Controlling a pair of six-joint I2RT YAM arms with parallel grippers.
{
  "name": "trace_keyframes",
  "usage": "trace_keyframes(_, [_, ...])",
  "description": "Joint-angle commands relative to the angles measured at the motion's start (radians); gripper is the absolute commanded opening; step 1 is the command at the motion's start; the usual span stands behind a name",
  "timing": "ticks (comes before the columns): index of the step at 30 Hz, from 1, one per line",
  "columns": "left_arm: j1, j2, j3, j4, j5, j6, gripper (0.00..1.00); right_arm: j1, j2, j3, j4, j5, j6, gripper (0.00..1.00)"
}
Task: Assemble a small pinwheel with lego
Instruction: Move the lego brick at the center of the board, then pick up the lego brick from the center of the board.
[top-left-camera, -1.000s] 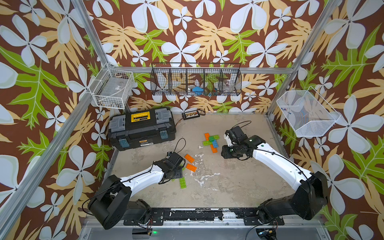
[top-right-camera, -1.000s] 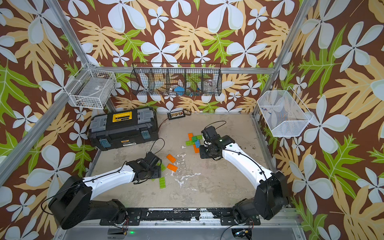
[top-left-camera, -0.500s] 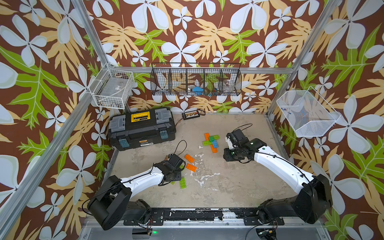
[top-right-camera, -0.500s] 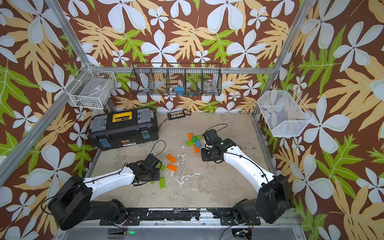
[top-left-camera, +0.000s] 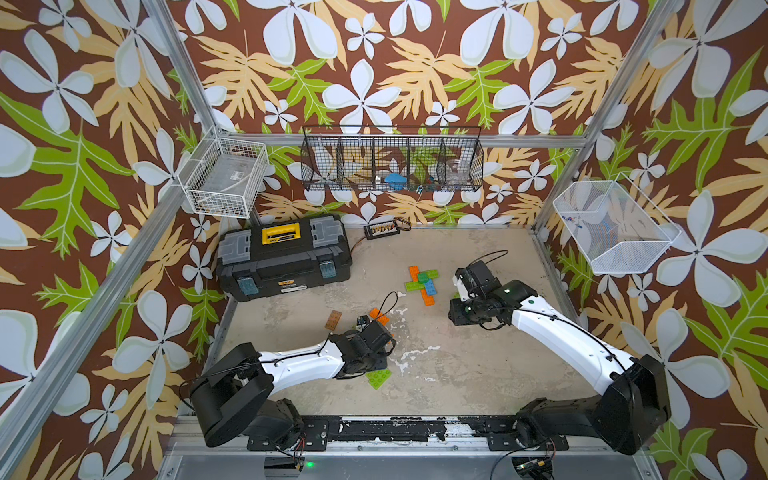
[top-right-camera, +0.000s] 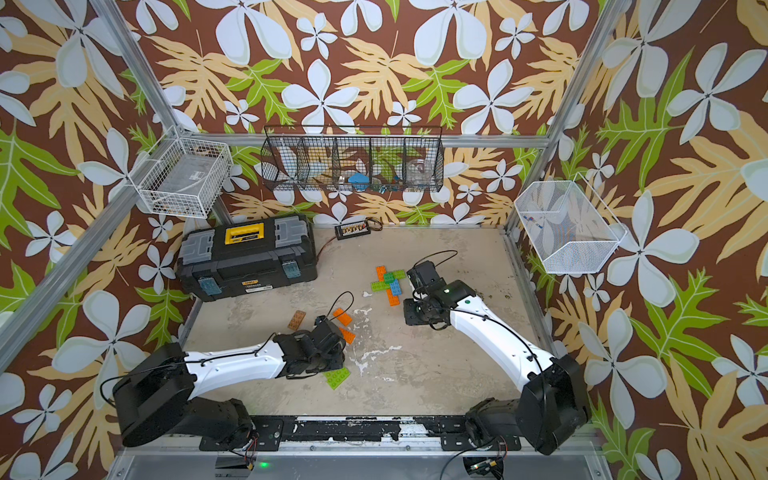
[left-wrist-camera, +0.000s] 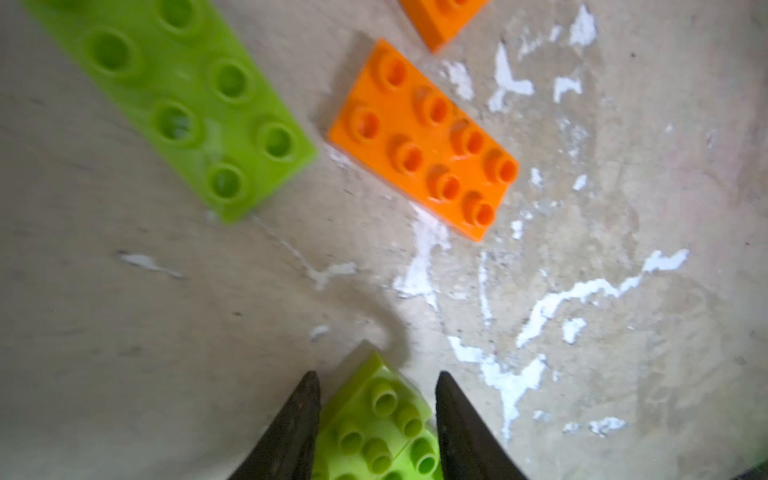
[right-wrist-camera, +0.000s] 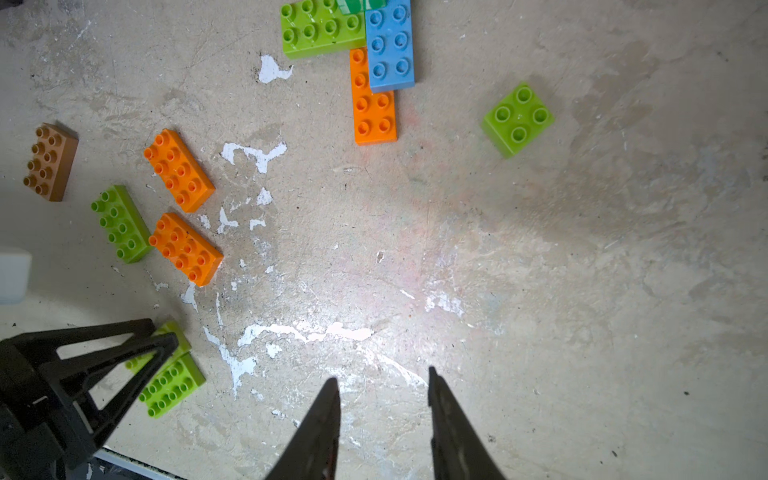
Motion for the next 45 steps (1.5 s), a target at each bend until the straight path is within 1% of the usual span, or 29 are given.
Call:
trace_keyframes(1, [-0.044,0.064,0.038,0.009,0.065,-0.096,0.47,0.001,-0.014,-0.004,0.002,0.020,0.011,0.37])
trace_keyframes(4, [-0.084,0.136,0.105,0.006,0.064,-0.091,0.49,0.000,-0.028,-0.011,-0.005,0.035,0.014,0.36])
trace_keyframes(6, [-0.086,0.148,0.128,0.001,0.055,-0.082,0.51,0.000,-0.043,-0.021,-0.005,0.047,0.016,0.37])
trace_keyframes(10, [-0.078,0.113,0.169,-0.050,-0.018,-0.039,0.59,0.001,-0.092,-0.061,0.005,0.068,0.001,0.38])
trace_keyframes(11, [-0.072,0.095,0.177,-0.064,-0.039,-0.023,0.60,0.001,-0.109,-0.076,0.018,0.066,-0.004,0.39])
trace_keyframes(13, [-0.049,0.049,0.173,-0.067,-0.059,0.006,0.62,0.002,-0.134,-0.119,0.058,0.024,-0.023,0.45])
trace_keyframes(15, [-0.012,-0.007,0.155,-0.060,-0.066,0.033,0.64,0.003,-0.144,-0.142,0.096,-0.044,-0.037,0.48])
trace_keyframes(16, [0.012,-0.036,0.143,-0.053,-0.064,0.052,0.64,0.015,-0.144,-0.148,0.114,-0.068,-0.045,0.52])
trace_keyframes(18, [0.066,-0.101,0.124,-0.051,-0.065,0.083,0.66,0.065,-0.129,-0.141,0.137,-0.060,-0.062,0.54])
trace_keyframes(21, [0.152,-0.196,0.097,-0.047,-0.057,0.127,0.71,0.174,-0.072,-0.099,0.150,-0.031,-0.106,0.60])
trace_keyframes(22, [0.193,-0.227,0.085,-0.042,-0.041,0.140,0.73,0.217,-0.046,-0.082,0.157,-0.027,-0.125,0.63])
trace_keyframes(26, [0.348,-0.325,0.053,-0.040,0.040,0.187,0.81,0.373,0.053,-0.030,0.186,-0.014,-0.219,0.79])
trace_keyframes(30, [0.464,-0.389,0.043,-0.059,0.083,0.225,0.83,0.465,0.125,-0.012,0.220,-0.059,-0.305,0.91])
trace_keyframes(32, [0.523,-0.414,0.035,-0.066,0.109,0.236,0.83,0.495,0.158,-0.003,0.230,-0.086,-0.349,0.93])
trace_keyframes(36, [0.631,-0.455,0.012,-0.070,0.167,0.244,0.83,0.531,0.209,0.022,0.236,-0.131,-0.412,0.93])
trace_keyframes(38, [0.680,-0.470,0.006,-0.073,0.189,0.252,0.83,0.558,0.238,0.042,0.228,-0.131,-0.445,0.94])
trace_keyframes(41, [0.725,-0.477,0.018,-0.090,0.200,0.271,0.83,0.608,0.276,0.057,0.208,-0.115,-0.493,0.94])
trace_keyframes(45, [0.743,-0.479,0.038,-0.108,0.195,0.293,0.83,0.636,0.315,0.063,0.202,-0.090,-0.512,0.93])
